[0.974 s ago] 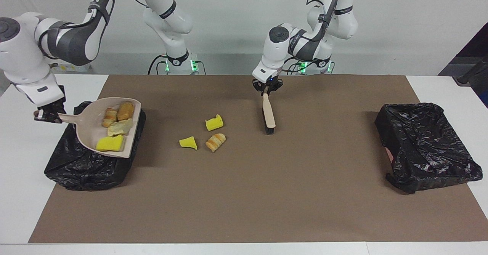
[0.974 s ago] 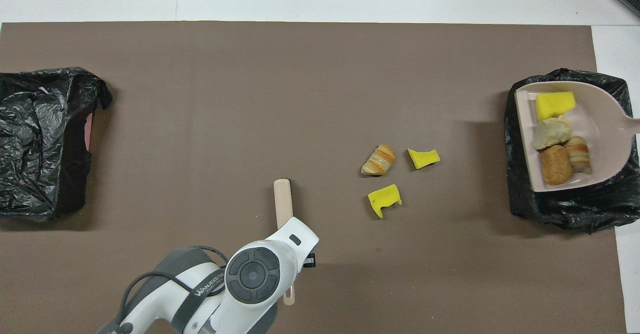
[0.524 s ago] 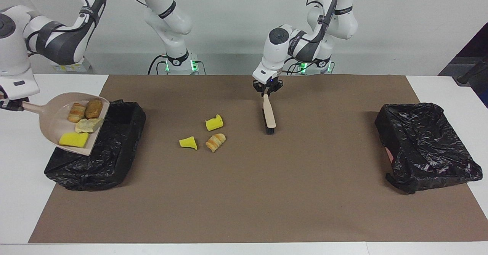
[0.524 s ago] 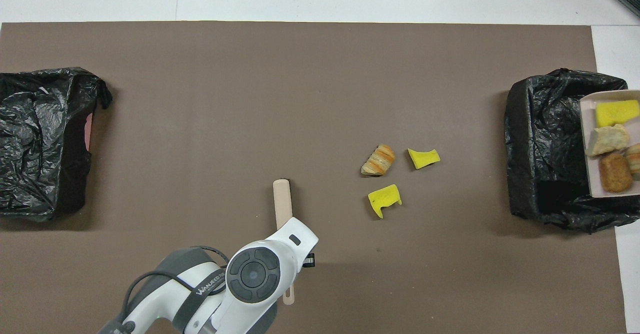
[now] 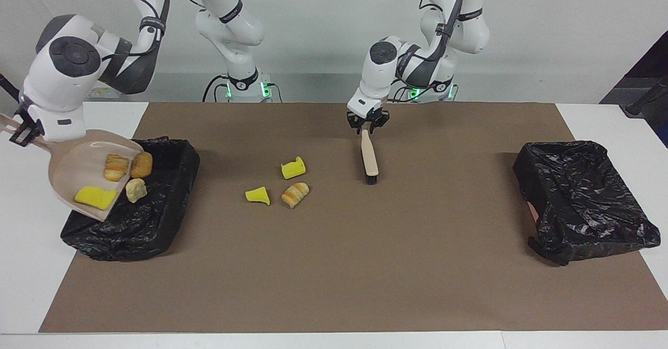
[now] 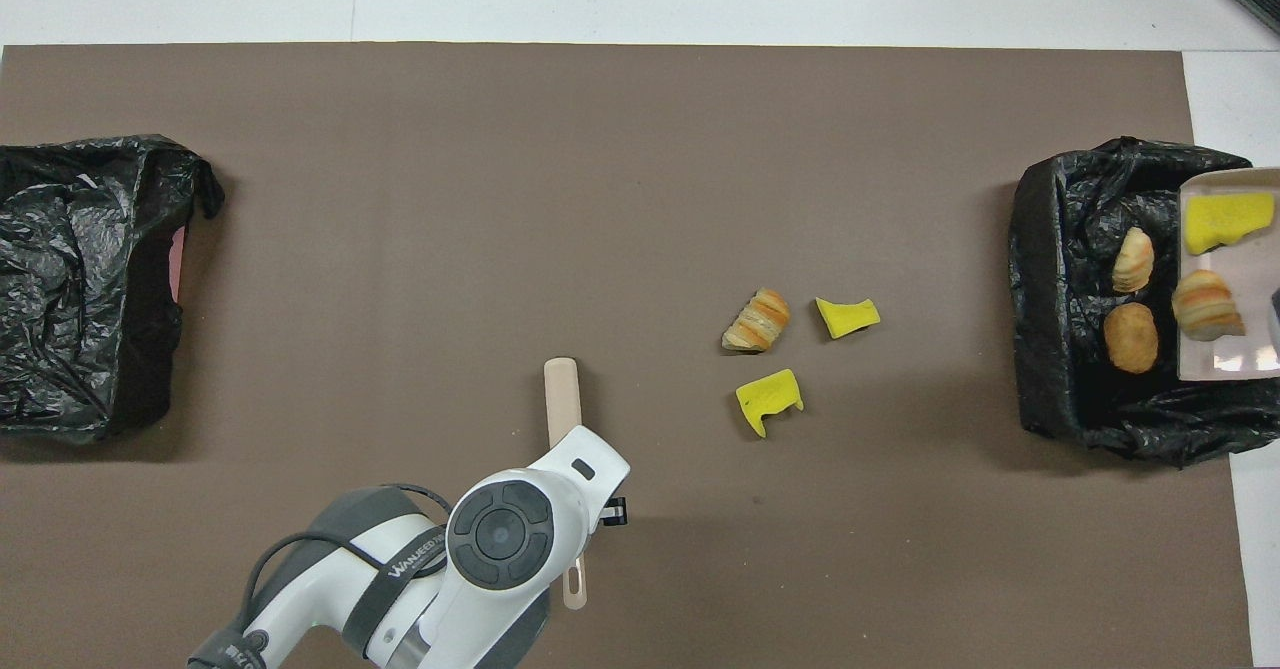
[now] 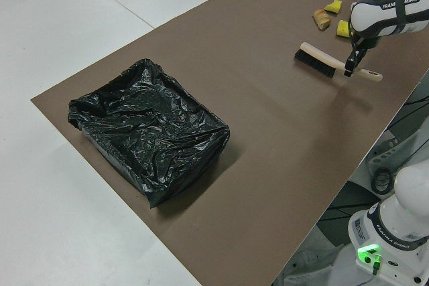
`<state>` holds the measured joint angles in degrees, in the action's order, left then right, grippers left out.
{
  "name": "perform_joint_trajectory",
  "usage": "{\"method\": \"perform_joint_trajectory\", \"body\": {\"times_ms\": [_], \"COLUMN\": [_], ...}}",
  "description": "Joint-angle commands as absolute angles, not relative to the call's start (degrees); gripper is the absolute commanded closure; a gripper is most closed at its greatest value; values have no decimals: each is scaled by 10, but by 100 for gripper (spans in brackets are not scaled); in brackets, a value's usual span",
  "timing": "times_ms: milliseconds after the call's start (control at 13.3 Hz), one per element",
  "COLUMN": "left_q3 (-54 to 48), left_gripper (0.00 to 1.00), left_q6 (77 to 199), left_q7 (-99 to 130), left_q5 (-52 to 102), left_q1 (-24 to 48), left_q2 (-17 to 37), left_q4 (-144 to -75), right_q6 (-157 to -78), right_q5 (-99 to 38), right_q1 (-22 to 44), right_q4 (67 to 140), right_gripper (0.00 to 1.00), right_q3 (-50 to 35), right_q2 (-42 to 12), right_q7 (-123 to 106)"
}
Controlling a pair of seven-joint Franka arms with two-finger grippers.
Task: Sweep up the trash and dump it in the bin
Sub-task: 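Bring the empty dustpan back over the table with the right gripper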
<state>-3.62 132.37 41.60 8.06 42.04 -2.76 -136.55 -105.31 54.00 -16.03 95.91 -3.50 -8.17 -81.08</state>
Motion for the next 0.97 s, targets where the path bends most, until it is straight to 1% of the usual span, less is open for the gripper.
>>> {"method": "perform_joint_trajectory", "body": {"times_ms": [0,225,375,524,749,899], "left_q3": [-34,-34,-33,-30,-30,-30], "left_gripper": [0,0,0,0,0,0], "left_q6": [1318,1276,1248,1213,1147,1140], "left_q7": [413,412,401,347,260,213], "left_q5": [69,12,-11,-11,-11,-11], "left_q1": [393,346,311,283,223,177], "left_q2": [-22,-22,-22,-33,-36,-40], "left_q4": [-1336,-1285,-1247,-1222,-1170,-1169], "right_q6": [-1047,-1036,-1023,-1008,-1008,-1019], "right_q5": [606,670,686,685,672,614], "right_q1": [-145,-126,-117,-111,-100,-98], "right_q4": [981,978,979,979,976,976], "right_gripper": [100,100,100,100,100,100], "right_q3": [-37,-37,-39,-42,-49,-54], "right_q2": [-62,-61,-52,-44,-41,-29], "right_q7": [-791,-789,-792,-795,-834,-840]}}
